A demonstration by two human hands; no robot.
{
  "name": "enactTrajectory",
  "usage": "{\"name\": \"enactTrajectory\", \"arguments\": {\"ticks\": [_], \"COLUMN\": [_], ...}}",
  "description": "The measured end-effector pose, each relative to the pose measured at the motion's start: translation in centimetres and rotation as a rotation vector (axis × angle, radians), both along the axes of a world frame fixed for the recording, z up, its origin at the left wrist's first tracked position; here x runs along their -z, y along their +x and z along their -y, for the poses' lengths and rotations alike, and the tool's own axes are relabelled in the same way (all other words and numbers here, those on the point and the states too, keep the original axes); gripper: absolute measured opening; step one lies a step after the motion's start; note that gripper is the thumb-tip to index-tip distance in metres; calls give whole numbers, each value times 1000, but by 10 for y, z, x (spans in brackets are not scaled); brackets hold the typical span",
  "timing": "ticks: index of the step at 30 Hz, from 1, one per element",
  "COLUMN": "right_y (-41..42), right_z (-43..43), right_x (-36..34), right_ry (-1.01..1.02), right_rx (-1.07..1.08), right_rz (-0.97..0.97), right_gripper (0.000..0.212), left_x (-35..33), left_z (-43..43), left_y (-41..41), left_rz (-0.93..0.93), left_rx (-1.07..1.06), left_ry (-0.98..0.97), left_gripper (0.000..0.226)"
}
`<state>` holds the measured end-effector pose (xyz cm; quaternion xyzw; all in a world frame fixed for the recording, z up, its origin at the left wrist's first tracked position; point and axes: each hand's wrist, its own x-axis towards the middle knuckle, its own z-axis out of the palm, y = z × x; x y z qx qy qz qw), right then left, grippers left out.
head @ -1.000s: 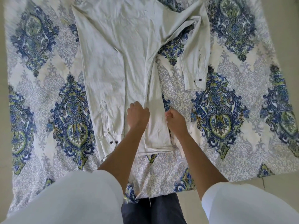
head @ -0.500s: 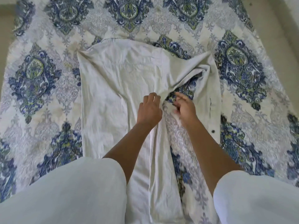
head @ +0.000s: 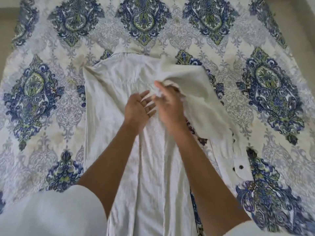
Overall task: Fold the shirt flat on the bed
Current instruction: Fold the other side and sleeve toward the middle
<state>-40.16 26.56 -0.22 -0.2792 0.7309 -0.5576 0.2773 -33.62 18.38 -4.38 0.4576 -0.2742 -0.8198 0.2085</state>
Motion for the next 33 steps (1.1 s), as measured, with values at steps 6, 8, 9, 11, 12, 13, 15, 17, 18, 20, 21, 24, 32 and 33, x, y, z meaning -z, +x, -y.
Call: {"name": "enactTrajectory", "arguments": {"ticks": [6,8,9,11,12,13,15,17,18,20,21,24,32,33], "right_y": [42,39,34,15,1,-15,-43,-60,-63,-64,-63,-50,55,69], "right_z": [38,28,20,1,-10,-22,-49,-72,-81,-90,-92,-94,-62,-55], "right_x": [18,11,7,7,11,17,30,41,46,51,49,30,-39,-41], "right_ry": [472,485,482,517,563,631,860,1042,1061,996,915,649,263,261], "right_rx": [-580,-521,-416,-114,15,99,146,121,111,124,143,119,-373,-485], "right_rz": [-281,-264,-241,-261,-311,-352,-377,-291,-266,-252,-242,-128,59,65], "right_gripper": [30,24,23,23,24,28,43,61,65,54,36,31,22,23], "left_x": [-2,-1,-2,-6,-7,-5,-3,3,7,9,10,5,-44,-45], "left_z": [43,49,50,43,38,31,13,-8,-18,-37,-46,-66,-62,-51], "left_y": [36,36,34,27,24,23,23,27,30,35,37,46,86,97], "left_rz": [92,214,274,415,503,589,745,860,897,932,929,861,199,135], "left_rx": [86,95,102,158,199,229,279,339,367,371,348,298,241,232], "left_ry": [46,-29,-88,-283,-419,-567,-831,-1034,-1094,-1177,-1204,-1249,-120,-66], "left_gripper": [55,49,42,30,30,35,45,54,58,58,55,43,55,59]}}
